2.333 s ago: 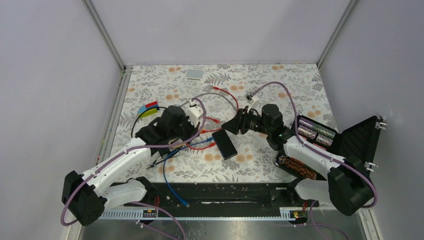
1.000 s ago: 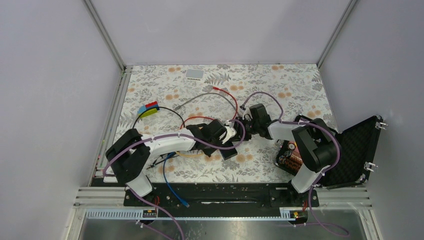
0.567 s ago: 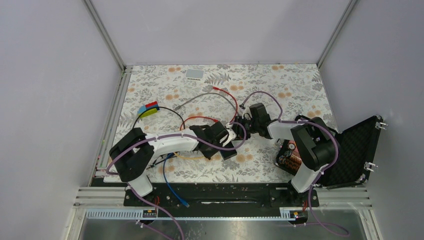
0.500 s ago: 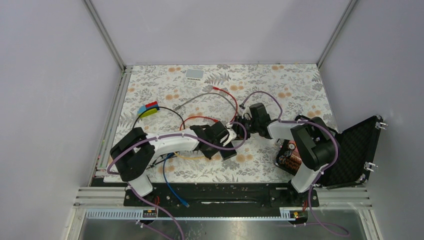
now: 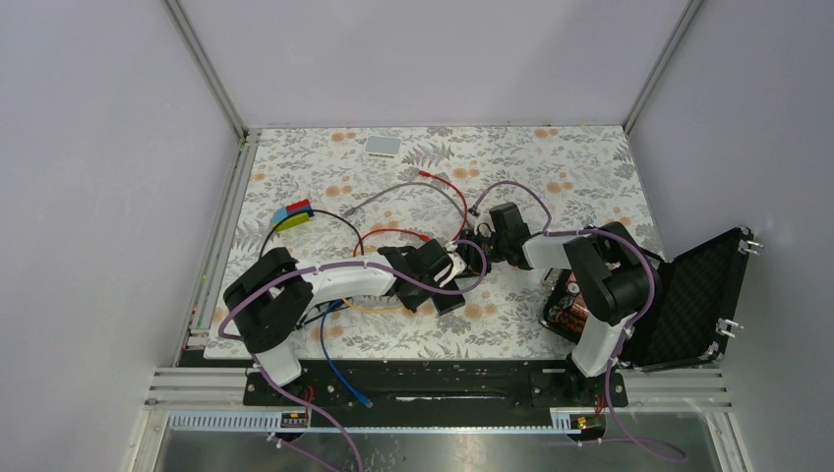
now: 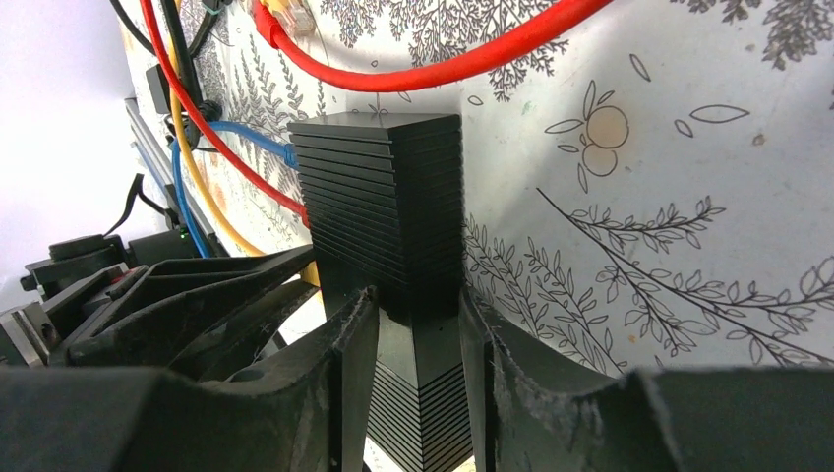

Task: Insert the plug into the switch port
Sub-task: Insert the connector into the switch port, then pick up the connector from the center of the board.

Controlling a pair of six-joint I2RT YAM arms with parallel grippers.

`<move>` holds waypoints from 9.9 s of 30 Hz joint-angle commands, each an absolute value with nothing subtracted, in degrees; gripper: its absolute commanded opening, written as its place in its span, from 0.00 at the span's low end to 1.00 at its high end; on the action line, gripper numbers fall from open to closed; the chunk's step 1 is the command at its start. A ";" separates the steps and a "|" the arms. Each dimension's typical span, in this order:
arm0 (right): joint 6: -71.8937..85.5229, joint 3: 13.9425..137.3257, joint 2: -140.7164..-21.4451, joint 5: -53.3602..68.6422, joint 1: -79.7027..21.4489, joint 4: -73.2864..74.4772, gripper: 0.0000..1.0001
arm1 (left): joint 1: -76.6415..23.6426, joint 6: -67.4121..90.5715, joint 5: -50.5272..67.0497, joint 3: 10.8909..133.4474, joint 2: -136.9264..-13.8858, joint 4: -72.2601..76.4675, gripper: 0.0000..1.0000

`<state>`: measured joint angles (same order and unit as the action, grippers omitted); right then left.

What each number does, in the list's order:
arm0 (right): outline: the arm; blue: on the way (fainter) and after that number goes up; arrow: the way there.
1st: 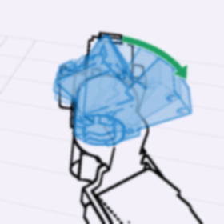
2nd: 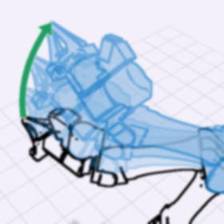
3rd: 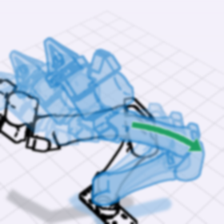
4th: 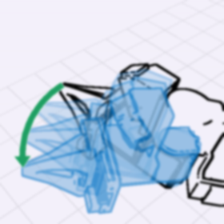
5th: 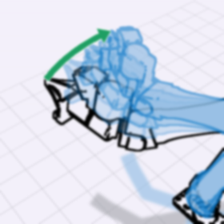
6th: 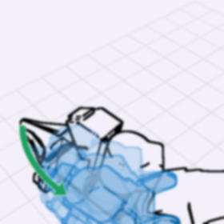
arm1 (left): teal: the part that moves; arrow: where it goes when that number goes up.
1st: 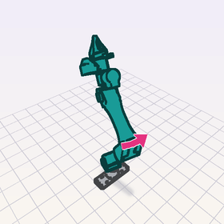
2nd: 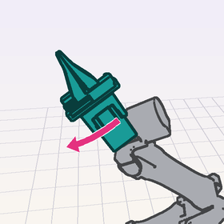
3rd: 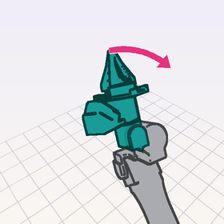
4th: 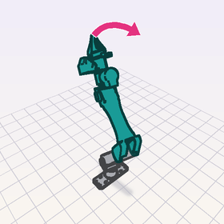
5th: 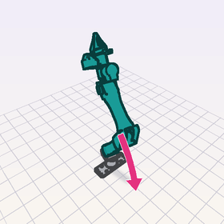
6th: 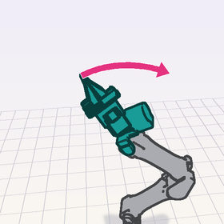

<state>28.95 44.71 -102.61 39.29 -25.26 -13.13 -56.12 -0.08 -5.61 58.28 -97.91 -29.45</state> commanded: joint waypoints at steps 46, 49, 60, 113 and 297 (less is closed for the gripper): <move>25.35 48.89 -109.38 51.64 -25.40 -9.52 0.42 | -60.21 -1.89 -9.92 46.43 -88.56 -3.09 0.00; 25.44 48.96 -109.46 51.60 -25.45 -9.07 0.41 | -60.21 -0.69 -11.85 46.60 -88.79 -2.91 0.00; 29.26 41.56 -106.73 51.52 -25.81 -12.36 0.40 | -60.22 7.12 -10.05 49.83 -92.42 -0.47 0.00; 55.29 29.62 -115.65 50.84 -35.18 -45.36 0.37 | -56.34 1.19 -5.47 52.54 -95.80 27.99 0.00; -28.75 46.73 -70.08 10.33 -17.77 -14.79 0.00 | -30.75 3.22 10.50 66.79 -58.36 -29.11 0.83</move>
<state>-13.74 63.31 -77.10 -3.09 -13.28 15.20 -31.64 9.52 3.31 57.74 -53.34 -31.24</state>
